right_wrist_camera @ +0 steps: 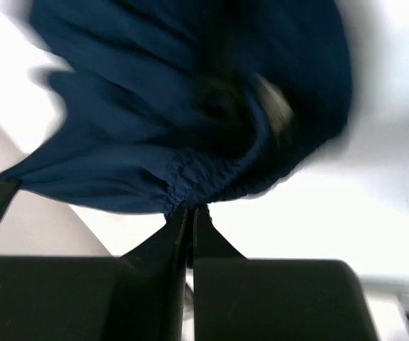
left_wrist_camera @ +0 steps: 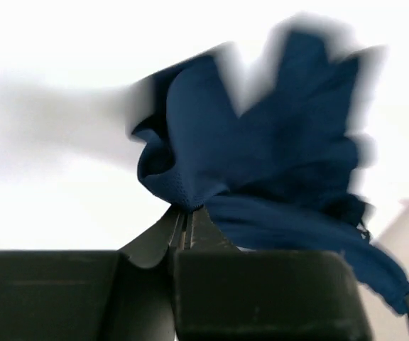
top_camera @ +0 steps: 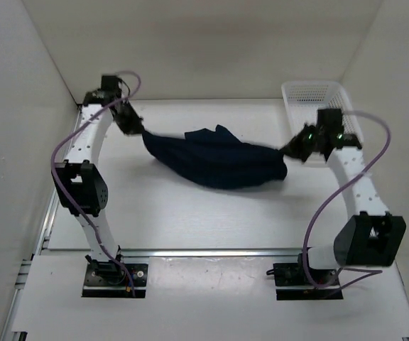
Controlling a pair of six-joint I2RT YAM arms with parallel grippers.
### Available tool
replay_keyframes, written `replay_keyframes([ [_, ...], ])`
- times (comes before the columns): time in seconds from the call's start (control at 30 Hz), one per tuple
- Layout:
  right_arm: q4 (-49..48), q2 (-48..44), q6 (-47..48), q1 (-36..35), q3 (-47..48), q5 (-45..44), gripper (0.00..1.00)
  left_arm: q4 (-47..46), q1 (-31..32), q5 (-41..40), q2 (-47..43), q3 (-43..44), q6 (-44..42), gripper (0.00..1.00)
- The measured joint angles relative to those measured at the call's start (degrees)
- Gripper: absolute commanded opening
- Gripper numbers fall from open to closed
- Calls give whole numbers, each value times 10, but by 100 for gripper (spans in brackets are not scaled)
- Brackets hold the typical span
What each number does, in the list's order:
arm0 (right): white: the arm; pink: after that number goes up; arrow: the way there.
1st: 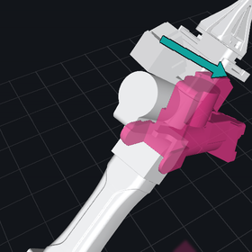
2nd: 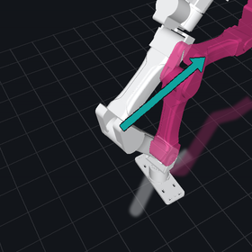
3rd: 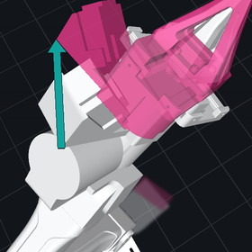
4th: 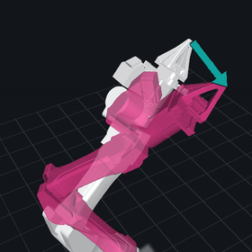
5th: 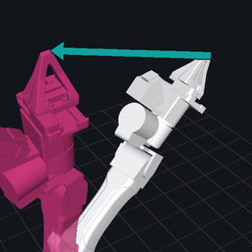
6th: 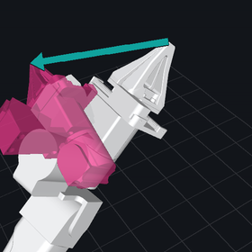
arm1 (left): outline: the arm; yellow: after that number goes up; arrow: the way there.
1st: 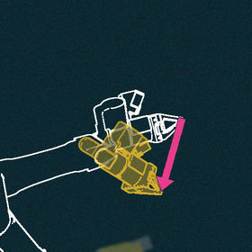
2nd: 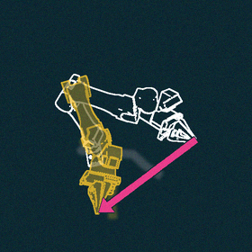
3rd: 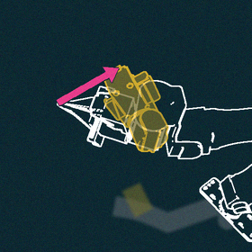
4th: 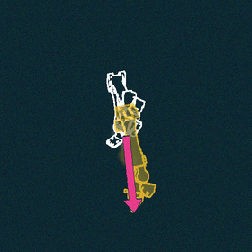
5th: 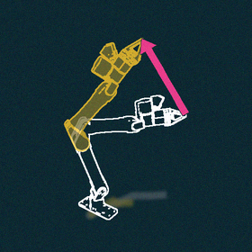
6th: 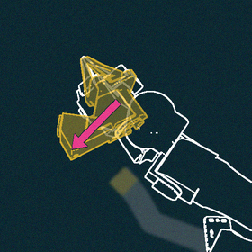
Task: Fold and stack the shorts
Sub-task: Move the shorts to the center of the board
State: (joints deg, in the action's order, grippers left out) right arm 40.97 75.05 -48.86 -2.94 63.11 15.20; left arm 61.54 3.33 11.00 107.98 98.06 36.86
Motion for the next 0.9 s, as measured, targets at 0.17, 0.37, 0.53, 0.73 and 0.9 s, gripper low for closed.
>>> replay_keyframes([
  [0.17,12,151,100,40,368,45,0,32,-31,41,24,321,5,10],
  [0.37,-17,127,160,41,503,96,0,0,-80,104,-95,323,23,10],
  [0.53,-45,-47,191,39,272,99,0,-31,-87,111,-232,107,23,10],
  [0.73,-21,-212,190,39,-73,42,0,-71,-85,92,-351,-257,0,10],
  [0.9,32,-291,157,37,-249,27,0,-71,-85,73,-386,-446,-10,10],
])
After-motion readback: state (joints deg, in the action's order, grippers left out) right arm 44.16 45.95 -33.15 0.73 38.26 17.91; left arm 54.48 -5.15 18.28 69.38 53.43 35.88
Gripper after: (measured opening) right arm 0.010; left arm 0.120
